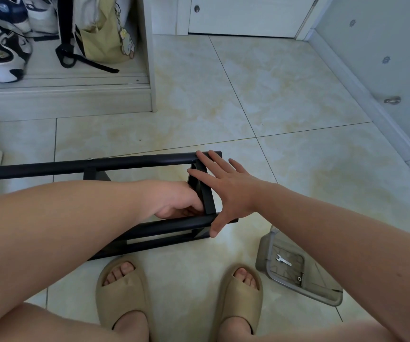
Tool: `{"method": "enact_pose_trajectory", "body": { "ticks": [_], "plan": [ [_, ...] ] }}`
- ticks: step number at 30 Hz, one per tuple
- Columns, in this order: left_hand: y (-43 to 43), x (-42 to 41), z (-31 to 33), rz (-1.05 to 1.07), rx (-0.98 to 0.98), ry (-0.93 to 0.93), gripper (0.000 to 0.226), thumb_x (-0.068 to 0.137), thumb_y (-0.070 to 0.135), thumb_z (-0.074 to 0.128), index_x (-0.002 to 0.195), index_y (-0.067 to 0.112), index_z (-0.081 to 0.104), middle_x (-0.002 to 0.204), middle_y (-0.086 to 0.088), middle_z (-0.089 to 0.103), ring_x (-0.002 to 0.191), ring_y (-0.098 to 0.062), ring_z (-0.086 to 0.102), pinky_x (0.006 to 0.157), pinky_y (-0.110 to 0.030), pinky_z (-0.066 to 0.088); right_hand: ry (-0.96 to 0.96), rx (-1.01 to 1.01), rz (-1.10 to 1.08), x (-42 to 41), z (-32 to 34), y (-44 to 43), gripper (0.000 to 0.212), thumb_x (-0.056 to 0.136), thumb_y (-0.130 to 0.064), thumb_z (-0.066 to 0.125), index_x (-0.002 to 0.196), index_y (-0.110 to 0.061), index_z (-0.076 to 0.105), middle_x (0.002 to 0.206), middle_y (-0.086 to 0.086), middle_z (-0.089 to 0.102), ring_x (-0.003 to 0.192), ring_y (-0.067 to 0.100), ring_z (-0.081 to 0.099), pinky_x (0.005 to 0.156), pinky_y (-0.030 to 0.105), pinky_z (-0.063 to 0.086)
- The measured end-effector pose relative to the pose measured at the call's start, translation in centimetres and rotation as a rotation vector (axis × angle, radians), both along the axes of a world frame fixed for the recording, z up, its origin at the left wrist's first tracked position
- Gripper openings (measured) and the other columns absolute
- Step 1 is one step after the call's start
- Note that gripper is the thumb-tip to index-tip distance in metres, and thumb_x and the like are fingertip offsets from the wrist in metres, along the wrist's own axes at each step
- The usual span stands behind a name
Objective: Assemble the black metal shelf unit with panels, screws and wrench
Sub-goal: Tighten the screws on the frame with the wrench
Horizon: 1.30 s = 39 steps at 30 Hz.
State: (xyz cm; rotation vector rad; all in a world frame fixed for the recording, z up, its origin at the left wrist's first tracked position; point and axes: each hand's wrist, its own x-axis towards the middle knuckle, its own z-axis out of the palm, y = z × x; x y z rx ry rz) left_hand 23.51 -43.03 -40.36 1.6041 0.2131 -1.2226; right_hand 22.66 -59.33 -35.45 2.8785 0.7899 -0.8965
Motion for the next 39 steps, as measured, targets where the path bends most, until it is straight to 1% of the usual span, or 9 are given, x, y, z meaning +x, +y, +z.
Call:
{"method": "enact_pose_trajectory", "body": {
  "ticks": [3,6,11,17,22,25,31,35,39],
  "plan": [
    [0.2,-0.1,-0.4,0.014,0.001,-0.033,0.022,0.088,-0.011,0.057,0.104,0.000,0.066,0.096,-0.019,0.073,0.082,-0.029,0.072,0.075,-0.035,0.058,0.003,-0.004,0.000,0.0,0.1,0.0,0.145,0.052,-0.081,0.079,0.159,-0.039,-0.008,0.160,-0.009,-0.038,0.147,0.014,-0.036,0.124,0.054,-0.008],
    [0.4,-0.1,-0.8,0.025,-0.015,-0.028,0.026,0.088,-0.009,0.059,0.112,-0.001,0.066,0.109,-0.021,0.072,0.099,-0.035,0.071,0.091,-0.041,0.057,0.001,-0.004,0.002,0.0,0.1,0.1,0.144,0.053,-0.081,0.079,0.160,-0.038,-0.008,0.160,-0.009,-0.038,0.148,0.015,-0.035,0.124,0.054,-0.008],
    [0.7,-0.2,-1.0,-0.005,-0.018,0.038,0.020,0.091,0.003,0.062,0.110,0.003,0.069,0.106,-0.017,0.074,0.104,-0.033,0.070,0.101,-0.041,0.052,0.004,-0.012,-0.001,0.2,0.1,0.0,0.145,0.052,-0.081,0.079,0.160,-0.039,-0.009,0.159,-0.010,-0.039,0.147,0.014,-0.036,0.124,0.054,-0.009],
    [0.2,0.0,-0.3,-0.021,-0.018,-0.016,0.019,0.090,-0.010,0.056,0.096,0.004,0.067,0.081,-0.011,0.073,0.070,-0.022,0.071,0.065,-0.028,0.057,0.003,-0.001,0.001,0.0,0.0,0.0,0.145,0.053,-0.081,0.079,0.160,-0.039,-0.008,0.160,-0.009,-0.039,0.148,0.015,-0.035,0.124,0.054,-0.008],
    [0.5,-0.1,-1.1,-0.026,-0.017,-0.099,0.020,0.088,-0.009,0.057,0.104,0.000,0.066,0.093,-0.016,0.071,0.081,-0.027,0.070,0.078,-0.033,0.058,0.003,0.012,-0.002,0.1,0.0,-0.1,0.145,0.052,-0.081,0.079,0.160,-0.039,-0.008,0.160,-0.010,-0.038,0.148,0.014,-0.035,0.124,0.054,-0.008],
    [0.7,-0.1,-1.3,-0.044,-0.026,-0.134,0.018,0.089,-0.008,0.057,0.099,0.003,0.067,0.081,-0.009,0.072,0.072,-0.022,0.069,0.070,-0.029,0.055,0.005,0.009,-0.002,0.3,0.0,-0.1,0.145,0.052,-0.081,0.079,0.160,-0.039,-0.008,0.160,-0.010,-0.038,0.148,0.014,-0.034,0.124,0.053,-0.007],
    [0.9,0.0,-1.8,-0.035,-0.054,-0.125,0.023,0.089,-0.005,0.059,0.111,-0.002,0.066,0.089,-0.014,0.072,0.075,-0.022,0.070,0.070,-0.027,0.055,0.005,0.014,-0.002,0.4,-0.1,-0.1,0.144,0.052,-0.081,0.079,0.159,-0.039,-0.007,0.160,-0.009,-0.037,0.149,0.015,-0.033,0.125,0.053,-0.005],
    [0.8,0.3,-2.0,0.006,-0.118,-0.008,0.026,0.091,-0.002,0.058,0.115,-0.001,0.067,0.107,-0.020,0.073,0.095,-0.030,0.071,0.089,-0.035,0.057,0.004,0.000,-0.005,0.7,0.2,0.0,0.144,0.052,-0.081,0.079,0.160,-0.038,-0.006,0.161,-0.009,-0.036,0.149,0.014,-0.032,0.125,0.052,-0.006],
    [0.7,0.5,-1.6,-0.023,-0.121,0.030,0.016,0.092,-0.004,0.055,0.094,0.005,0.069,0.096,-0.015,0.074,0.091,-0.028,0.070,0.097,-0.039,0.053,0.012,0.012,-0.015,0.7,0.0,-0.1,0.143,0.053,-0.081,0.079,0.160,-0.039,-0.006,0.161,-0.010,-0.037,0.149,0.014,-0.032,0.125,0.052,-0.006]
  ]
}}
